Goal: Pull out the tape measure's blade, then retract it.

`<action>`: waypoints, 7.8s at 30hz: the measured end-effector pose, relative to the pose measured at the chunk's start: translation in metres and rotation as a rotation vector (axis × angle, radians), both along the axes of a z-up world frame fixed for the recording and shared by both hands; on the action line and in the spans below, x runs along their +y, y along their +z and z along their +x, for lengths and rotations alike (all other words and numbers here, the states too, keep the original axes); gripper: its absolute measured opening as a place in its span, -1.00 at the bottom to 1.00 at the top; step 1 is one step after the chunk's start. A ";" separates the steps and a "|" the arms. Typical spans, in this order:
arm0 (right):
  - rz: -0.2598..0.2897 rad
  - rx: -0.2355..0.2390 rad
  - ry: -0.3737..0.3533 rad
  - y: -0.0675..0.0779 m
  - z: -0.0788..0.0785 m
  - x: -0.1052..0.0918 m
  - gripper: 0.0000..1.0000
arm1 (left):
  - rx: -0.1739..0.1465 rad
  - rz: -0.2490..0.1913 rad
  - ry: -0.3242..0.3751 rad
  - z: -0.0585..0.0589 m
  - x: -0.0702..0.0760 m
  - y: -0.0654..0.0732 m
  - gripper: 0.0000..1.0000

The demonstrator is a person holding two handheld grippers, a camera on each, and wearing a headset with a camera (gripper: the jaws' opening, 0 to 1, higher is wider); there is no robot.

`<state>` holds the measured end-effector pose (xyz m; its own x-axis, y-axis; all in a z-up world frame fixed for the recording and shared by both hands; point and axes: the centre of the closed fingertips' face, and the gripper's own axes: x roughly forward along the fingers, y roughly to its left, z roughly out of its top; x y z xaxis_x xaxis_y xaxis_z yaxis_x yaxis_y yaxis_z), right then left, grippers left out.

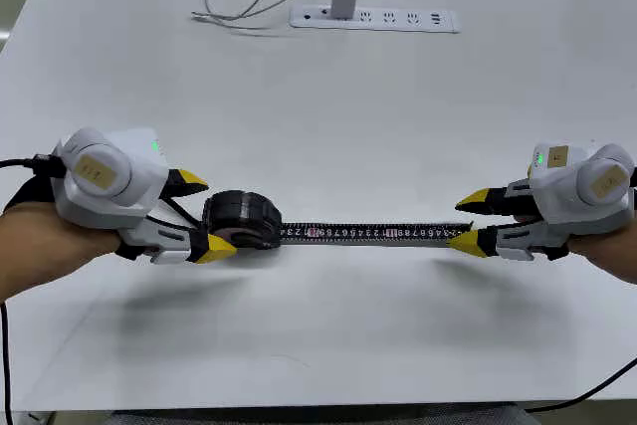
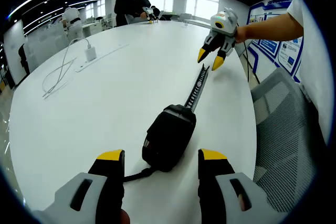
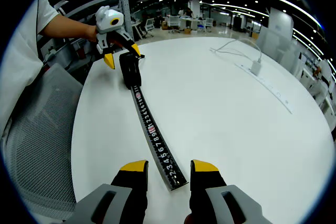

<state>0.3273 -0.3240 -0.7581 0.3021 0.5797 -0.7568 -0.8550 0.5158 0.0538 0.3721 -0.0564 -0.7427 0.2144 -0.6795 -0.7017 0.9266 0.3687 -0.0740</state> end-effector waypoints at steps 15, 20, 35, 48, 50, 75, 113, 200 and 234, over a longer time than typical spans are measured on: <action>0.042 -0.077 -0.140 0.018 -0.014 0.002 -0.14 | -0.053 -0.061 0.165 -0.010 0.032 0.014 0.25; 0.069 -0.082 -0.160 0.023 -0.020 0.005 0.04 | -0.056 -0.073 0.212 -0.019 0.042 0.013 0.29; 0.067 -0.097 -0.165 0.026 -0.041 0.012 0.45 | -0.054 -0.071 0.275 -0.044 0.066 0.011 0.57; 0.061 -0.101 -0.196 0.030 -0.060 0.005 0.67 | -0.040 -0.089 0.301 -0.059 0.080 0.016 0.76; 0.063 -0.092 -0.208 0.029 -0.065 0.004 0.70 | -0.038 -0.104 0.316 -0.060 0.082 0.017 0.82; 0.069 -0.069 -0.316 0.018 -0.102 -0.014 0.98 | -0.024 -0.125 0.391 -0.090 0.097 0.017 0.98; 0.085 -0.067 -0.329 0.014 -0.108 -0.012 0.98 | -0.039 -0.135 0.435 -0.085 0.078 0.020 0.98; 0.131 -0.045 -0.356 0.006 -0.099 -0.011 0.95 | 0.019 -0.206 0.624 -0.018 -0.050 0.000 0.96; -0.026 -0.037 -0.110 0.001 -0.037 -0.023 -0.04 | -0.023 -0.155 0.850 0.006 -0.034 -0.012 0.46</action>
<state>0.2907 -0.3468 -0.7574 0.3905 0.5218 -0.7585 -0.7946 0.6071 0.0085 0.3777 -0.0901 -0.7551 0.7062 -0.3694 -0.6040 0.3424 0.9249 -0.1653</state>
